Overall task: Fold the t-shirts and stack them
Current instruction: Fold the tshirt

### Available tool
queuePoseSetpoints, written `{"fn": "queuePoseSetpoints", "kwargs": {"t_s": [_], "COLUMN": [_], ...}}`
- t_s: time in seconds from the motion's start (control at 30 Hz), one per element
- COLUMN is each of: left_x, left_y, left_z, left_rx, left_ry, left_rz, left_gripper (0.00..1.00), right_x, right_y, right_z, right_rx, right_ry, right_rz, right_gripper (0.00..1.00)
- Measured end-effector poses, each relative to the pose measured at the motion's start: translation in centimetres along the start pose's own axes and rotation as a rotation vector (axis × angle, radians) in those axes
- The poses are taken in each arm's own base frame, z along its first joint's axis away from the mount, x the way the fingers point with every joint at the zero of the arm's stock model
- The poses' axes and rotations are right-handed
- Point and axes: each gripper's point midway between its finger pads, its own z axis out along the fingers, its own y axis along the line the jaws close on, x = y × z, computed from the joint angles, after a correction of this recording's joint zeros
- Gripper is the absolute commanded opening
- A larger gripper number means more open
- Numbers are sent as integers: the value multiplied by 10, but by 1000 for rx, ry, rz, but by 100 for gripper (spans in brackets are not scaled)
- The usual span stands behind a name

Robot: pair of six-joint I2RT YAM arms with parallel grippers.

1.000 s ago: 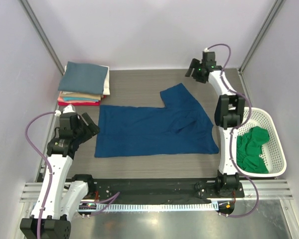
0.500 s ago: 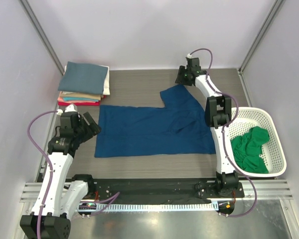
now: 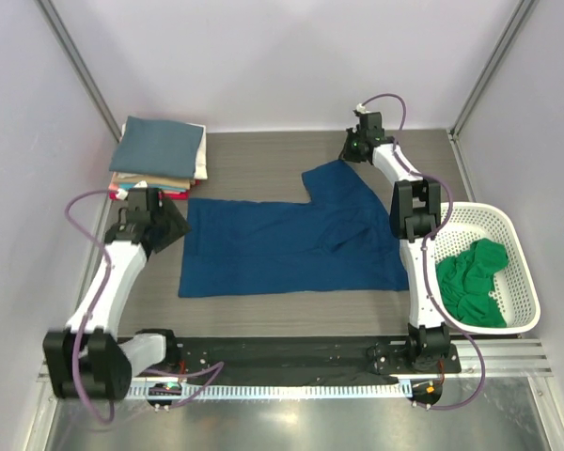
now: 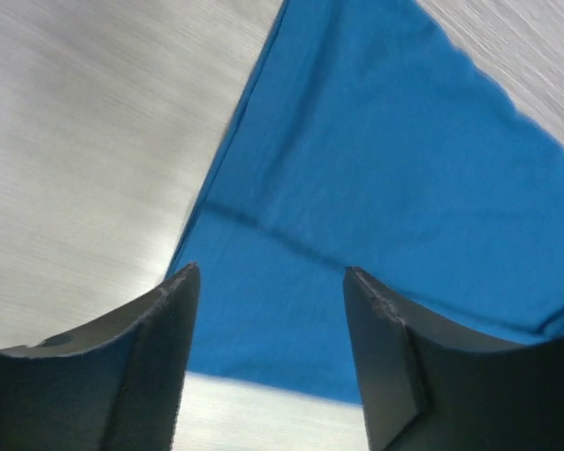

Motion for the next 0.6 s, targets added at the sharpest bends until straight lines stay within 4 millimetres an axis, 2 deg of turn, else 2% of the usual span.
{"fn": "queuePoseSetpoints", "kwargs": {"t_s": [0.07,0.17,0.37,0.5,0.6], "left_x": [-10,-26,-42,-53,-58], "left_y": [-8,-19,-24,-27,-29], "left_z": [20,62,134,168,184], "left_rx": [-11,-33,-89,-116,-128], "left_ry": [13,13,9,4,2], "left_rz": [-14,-33,-20,-2,10], "left_gripper": [60,59,58,59,59], "right_x": [0,2,5,6,7], "right_y": [2,5,9,12,14], "right_z": [0,0,-1,-1,-2], "right_rx": [-14,-31,-67,-91,-111], "right_ry": [-4,-8,-13,-8,-5], "right_rz": [-2,-2,0,4,11], "right_gripper": [1,1,1,1,1]}}
